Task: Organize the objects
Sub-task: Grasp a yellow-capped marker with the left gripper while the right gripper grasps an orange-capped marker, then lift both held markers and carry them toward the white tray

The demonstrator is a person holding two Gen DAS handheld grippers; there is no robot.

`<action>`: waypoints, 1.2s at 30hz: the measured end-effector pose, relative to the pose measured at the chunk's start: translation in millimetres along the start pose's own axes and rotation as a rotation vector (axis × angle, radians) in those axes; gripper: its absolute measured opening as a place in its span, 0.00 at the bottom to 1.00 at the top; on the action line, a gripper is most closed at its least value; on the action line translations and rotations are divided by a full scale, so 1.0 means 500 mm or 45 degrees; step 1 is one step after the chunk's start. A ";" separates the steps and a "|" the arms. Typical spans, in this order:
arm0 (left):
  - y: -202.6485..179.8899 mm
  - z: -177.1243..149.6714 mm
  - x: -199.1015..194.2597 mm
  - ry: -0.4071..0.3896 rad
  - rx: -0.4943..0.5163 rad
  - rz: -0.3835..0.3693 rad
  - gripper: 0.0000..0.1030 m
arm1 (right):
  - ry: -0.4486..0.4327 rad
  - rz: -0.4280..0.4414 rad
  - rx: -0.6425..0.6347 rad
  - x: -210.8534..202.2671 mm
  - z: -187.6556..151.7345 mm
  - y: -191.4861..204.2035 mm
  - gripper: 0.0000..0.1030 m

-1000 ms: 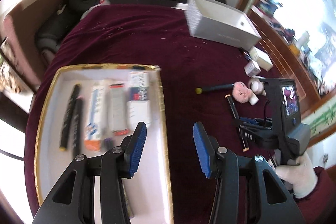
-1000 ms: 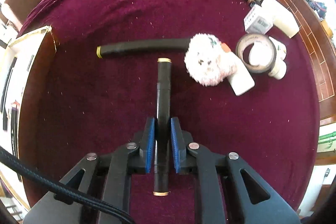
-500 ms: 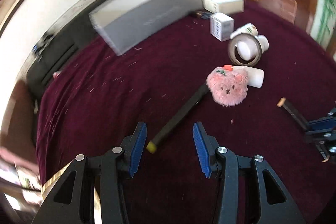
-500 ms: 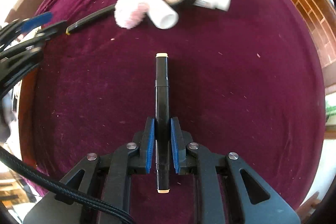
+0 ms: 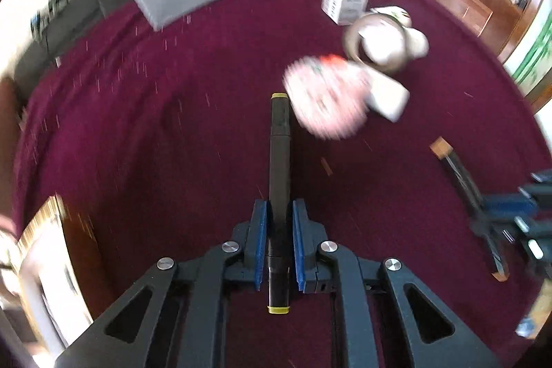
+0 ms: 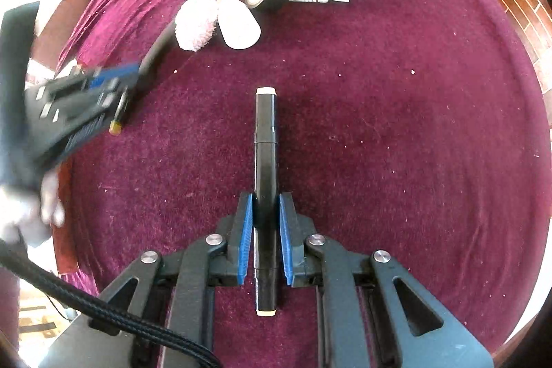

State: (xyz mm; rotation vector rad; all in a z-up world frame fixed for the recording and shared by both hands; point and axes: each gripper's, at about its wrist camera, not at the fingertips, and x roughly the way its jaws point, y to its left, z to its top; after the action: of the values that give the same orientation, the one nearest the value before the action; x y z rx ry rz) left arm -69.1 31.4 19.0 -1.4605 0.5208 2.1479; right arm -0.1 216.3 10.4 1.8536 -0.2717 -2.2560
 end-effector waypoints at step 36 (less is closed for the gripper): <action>0.009 -0.177 -0.151 -0.212 -0.502 -0.070 0.11 | -0.067 0.198 -0.064 -0.009 0.017 0.096 0.12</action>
State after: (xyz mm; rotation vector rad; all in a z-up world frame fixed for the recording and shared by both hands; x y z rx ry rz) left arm 17.9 -35.3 58.4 -1.4490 -0.0063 2.3940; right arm -5.6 171.3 29.3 1.6882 -0.3516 -2.1879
